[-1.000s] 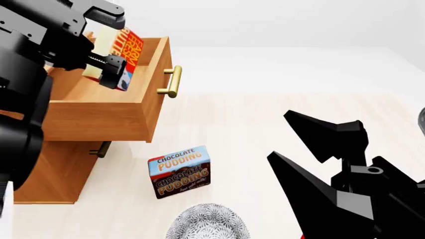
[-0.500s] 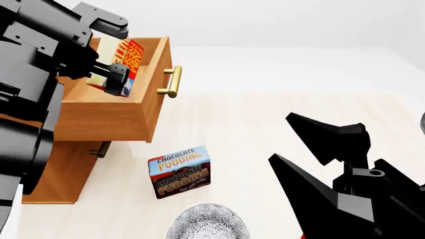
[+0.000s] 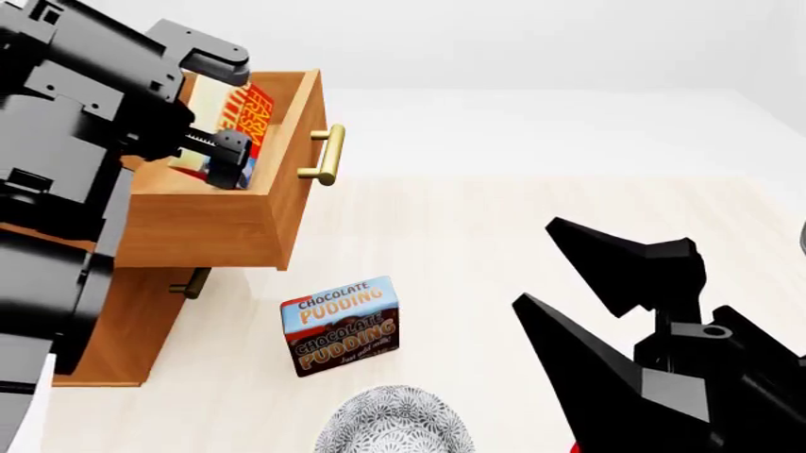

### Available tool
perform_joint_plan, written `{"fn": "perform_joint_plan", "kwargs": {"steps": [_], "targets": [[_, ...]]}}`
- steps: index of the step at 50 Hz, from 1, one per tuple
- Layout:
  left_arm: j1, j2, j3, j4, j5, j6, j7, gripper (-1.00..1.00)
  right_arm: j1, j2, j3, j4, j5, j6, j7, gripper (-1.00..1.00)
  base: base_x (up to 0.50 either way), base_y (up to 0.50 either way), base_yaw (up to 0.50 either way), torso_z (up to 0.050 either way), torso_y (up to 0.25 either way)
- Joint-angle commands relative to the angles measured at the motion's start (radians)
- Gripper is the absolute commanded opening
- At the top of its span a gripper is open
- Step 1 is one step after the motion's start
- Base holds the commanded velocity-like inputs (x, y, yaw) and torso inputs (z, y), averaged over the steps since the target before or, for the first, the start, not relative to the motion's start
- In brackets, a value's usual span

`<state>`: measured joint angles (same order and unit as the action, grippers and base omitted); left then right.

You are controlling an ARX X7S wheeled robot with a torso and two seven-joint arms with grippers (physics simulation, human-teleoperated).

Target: Put the butter at the front in the top drawer of the cabinet and close it.

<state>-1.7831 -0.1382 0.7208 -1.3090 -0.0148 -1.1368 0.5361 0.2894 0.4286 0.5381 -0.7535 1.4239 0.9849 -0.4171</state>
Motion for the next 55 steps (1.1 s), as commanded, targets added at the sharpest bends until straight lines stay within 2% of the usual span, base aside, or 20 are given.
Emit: {"fn": "perform_joint_plan", "kwargs": {"steps": [1,17,18,55], "targets": [[0.001,0.008,-0.011,0.000,0.014,0.008,-0.028,-1.00,-0.012,0.004,0.003,0.001,-0.005,-0.008,-0.005,1.00,0.00,0.00,0.00,0.000,0.000],[0.005,0.005,-0.009,0.000,0.013,0.012,-0.024,-1.00,-0.010,0.011,-0.006,-0.002,0.001,-0.013,0.006,1.00,0.00,0.00,0.00,0.000,0.000],[0.005,0.005,-0.008,0.000,0.013,0.013,-0.020,1.00,-0.009,0.011,-0.007,-0.002,0.000,-0.013,0.007,1.00,0.00,0.00,0.00,0.000,0.000],[-0.047,-0.002,-0.033,0.000,0.010,0.034,-0.023,1.00,0.003,0.025,-0.033,0.003,0.004,-0.026,0.015,1.00,0.00,0.00,0.00,0.000,0.000]]}}
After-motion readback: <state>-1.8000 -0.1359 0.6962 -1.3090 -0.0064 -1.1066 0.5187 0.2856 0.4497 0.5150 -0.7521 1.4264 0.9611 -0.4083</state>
